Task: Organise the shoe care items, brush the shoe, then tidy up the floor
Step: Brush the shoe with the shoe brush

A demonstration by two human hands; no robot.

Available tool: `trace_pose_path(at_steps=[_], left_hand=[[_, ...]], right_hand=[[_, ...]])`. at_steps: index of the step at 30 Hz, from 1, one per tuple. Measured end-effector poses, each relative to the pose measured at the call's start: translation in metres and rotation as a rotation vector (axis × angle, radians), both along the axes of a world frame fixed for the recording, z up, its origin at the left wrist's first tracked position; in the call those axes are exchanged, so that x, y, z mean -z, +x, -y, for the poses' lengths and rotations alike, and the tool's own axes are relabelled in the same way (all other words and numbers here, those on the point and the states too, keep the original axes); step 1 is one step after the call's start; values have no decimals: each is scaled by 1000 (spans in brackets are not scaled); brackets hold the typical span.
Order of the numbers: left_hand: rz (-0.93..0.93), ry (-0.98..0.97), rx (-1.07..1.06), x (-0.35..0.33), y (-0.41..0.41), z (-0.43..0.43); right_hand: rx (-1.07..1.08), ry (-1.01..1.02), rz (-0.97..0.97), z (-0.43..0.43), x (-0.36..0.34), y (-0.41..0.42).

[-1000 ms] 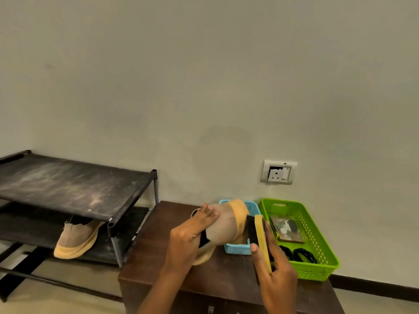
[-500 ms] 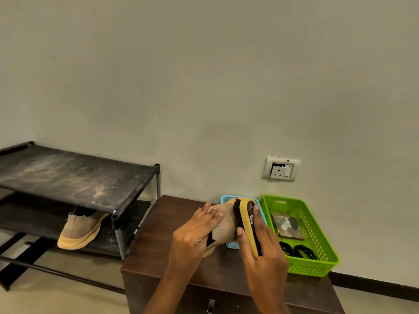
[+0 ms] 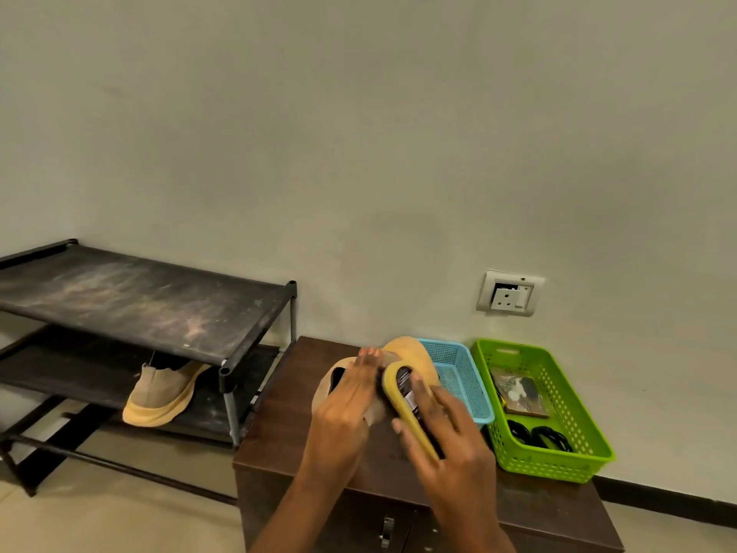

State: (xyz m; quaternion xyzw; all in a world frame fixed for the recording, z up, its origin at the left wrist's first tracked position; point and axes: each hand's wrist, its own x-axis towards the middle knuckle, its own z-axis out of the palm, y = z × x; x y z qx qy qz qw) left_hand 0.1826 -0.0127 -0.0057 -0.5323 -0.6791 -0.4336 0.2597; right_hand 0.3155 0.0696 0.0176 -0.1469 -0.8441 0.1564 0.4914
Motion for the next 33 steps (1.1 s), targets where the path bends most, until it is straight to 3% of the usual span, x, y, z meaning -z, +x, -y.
trace_pose_path(at_steps=[4,7,13,16,21,25,29,30,33], left_hand=[[25,8,-13,0,-5,5],[9,18,-23,0,0,0],[156,63,-74,-4,8,0],[200,68,-85,-5,14,-6],[361,109,-96,-11,16,-6],[306,175,-97,-17,18,-14],[357,190,-69,-19,17,-10],[385,216,-84,-19,17,-9],[407,288,-133,-25,23,-14]], right_hand=[[90,322,46,-5,1,-3],[265,217,65,-20,-12,0],[142,284,83,7,-3,-4],[255,68,11,-4,-13,-3],[99,271,44,9,2,-5],[243,-27,-52,-13,-13,-4],[44,189,-14,12,4,-6],[55,166,-19,4,1,-7],[212,-120,-102,-12,-16,-6]])
